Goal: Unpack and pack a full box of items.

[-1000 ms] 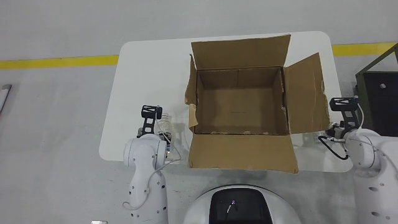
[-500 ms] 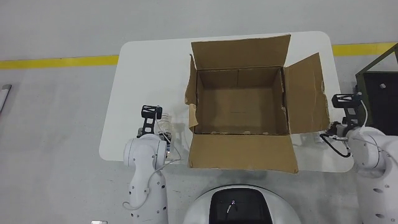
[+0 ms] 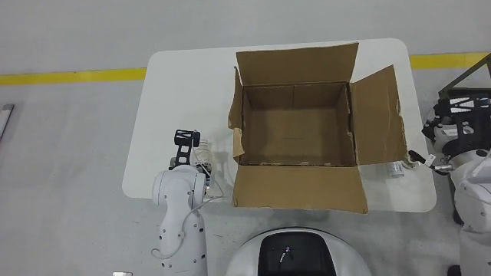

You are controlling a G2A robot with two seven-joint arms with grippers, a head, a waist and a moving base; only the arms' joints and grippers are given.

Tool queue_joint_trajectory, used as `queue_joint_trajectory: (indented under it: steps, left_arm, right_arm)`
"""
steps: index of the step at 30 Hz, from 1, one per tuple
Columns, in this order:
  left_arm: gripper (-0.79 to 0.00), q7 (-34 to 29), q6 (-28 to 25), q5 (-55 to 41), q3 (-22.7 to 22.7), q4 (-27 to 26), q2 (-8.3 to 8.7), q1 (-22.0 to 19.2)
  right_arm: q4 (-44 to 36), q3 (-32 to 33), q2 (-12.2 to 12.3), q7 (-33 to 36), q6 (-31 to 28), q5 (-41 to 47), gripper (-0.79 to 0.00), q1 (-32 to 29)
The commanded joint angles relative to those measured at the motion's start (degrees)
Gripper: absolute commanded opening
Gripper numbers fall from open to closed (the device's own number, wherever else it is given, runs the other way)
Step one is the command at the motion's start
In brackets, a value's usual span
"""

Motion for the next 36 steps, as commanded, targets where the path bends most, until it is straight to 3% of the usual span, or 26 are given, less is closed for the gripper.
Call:
queue_joint_trajectory:
  steps: [1,7,15,19,27,36]
  left_arm:
    - [0.0,0.0,0.0,0.0,0.0,0.0,0.0,0.0]
    - [0.0,0.0,0.0,0.0,0.0,0.0,0.0,0.0]
    - [0.0,0.0,0.0,0.0,0.0,0.0,0.0,0.0]
    - [0.0,0.0,0.0,0.0,0.0,0.0,0.0,0.0]
    - [0.0,0.0,0.0,0.0,0.0,0.0,0.0,0.0]
    - [0.0,4.3,1.1,2.0,-0.4,-1.7,0.69,1.9]
  right_arm:
    - [0.0,0.0,0.0,0.1,0.0,0.1,-0.785,0.0]
    - [-0.1,-0.3,0.0,-0.9,-0.4,0.2,-0.785,-0.2]
    - [0.0,-0.1,0.4,-16.9,-4.6,7.3,-0.785,-0.7]
    - [0.9,0.5,0.8,-21.3,-8.1,8.0,-0.785,-0.3]
    - [0.8,1.3,1.5,-21.1,-7.2,9.3,-0.785,0.4]
    - [1.0,0.4,2.1,-19.3,-5.2,8.3,-0.785,0.9]
